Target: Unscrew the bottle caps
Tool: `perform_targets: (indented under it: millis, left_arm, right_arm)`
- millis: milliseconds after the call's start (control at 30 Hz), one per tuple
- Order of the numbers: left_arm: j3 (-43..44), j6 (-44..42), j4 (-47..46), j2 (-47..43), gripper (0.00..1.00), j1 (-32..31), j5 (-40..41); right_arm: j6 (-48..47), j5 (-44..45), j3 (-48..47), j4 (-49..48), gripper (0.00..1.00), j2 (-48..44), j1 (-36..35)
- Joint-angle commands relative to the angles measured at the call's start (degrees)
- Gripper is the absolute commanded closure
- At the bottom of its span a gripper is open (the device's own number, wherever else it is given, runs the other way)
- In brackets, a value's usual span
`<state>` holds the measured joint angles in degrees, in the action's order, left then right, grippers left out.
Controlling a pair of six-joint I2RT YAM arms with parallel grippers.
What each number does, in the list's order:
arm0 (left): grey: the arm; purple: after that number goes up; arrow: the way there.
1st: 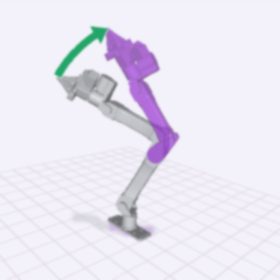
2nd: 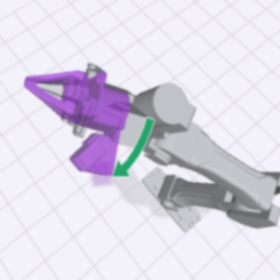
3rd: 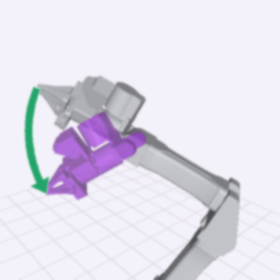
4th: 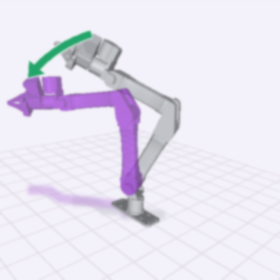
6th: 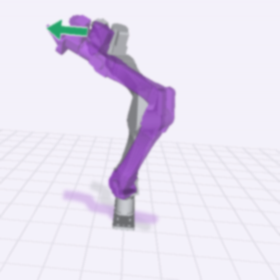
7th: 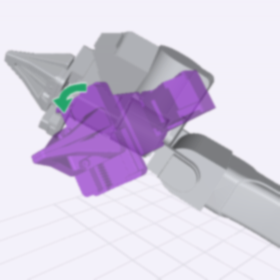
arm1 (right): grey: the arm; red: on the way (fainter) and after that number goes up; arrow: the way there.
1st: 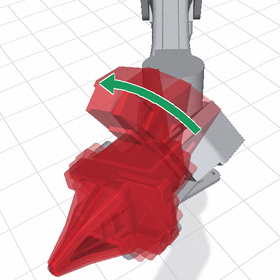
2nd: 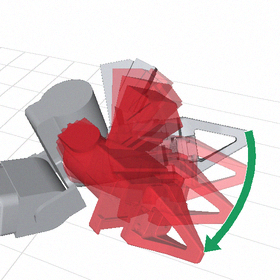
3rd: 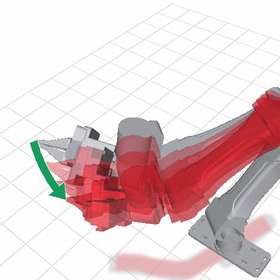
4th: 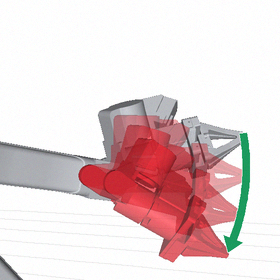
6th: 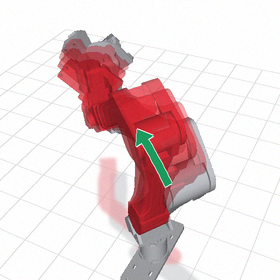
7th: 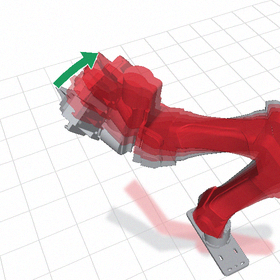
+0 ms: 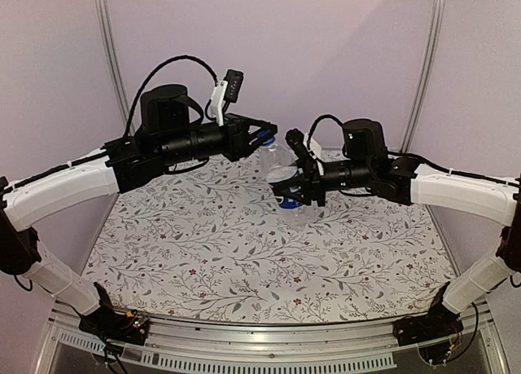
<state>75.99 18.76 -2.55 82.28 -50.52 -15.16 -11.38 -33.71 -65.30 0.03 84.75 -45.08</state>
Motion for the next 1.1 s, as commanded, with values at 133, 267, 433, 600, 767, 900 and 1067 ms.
perform_targets:
  millis: [133, 267, 433, 600, 767, 900, 1067]
  left_arm:
    - [1.9, 1.5, 4.5, -0.7, 0.74, -3.8, 19.2]
    - [0.6, -2.0, -0.1, -2.6, 0.47, -2.7, 11.3]
    - [-0.5, -6.0, -2.7, -4.7, 0.24, 1.4, -7.6]
    - [-0.3, -8.0, -3.2, -4.3, 0.14, 4.7, -24.6]
    - [-0.7, -9.4, -5.3, -4.0, 0.13, 6.5, -32.8]
    - [-0.3, -9.3, -7.1, -2.3, 0.17, 7.5, -39.1]
    - [1.9, -8.5, -8.2, 1.6, 0.25, 7.6, -43.6]
  right_arm:
    - [2.0, 4.8, -0.5, -0.8, 0.59, -1.0, -0.1]
    - [1.2, 1.2, 0.5, -1.2, 0.59, -1.8, -0.1]
    - [-0.1, -7.5, 1.1, -1.3, 0.57, -2.4, -0.1]
    - [-0.8, -16.4, 0.2, -0.4, 0.57, -1.6, -0.1]
    - [-0.9, -22.1, -1.1, 1.2, 0.57, -0.6, -0.1]
    - [-0.8, -25.6, -1.6, 1.5, 0.56, -0.4, -0.1]
    - [-0.8, -28.2, -2.0, 1.4, 0.57, 0.1, -0.1]
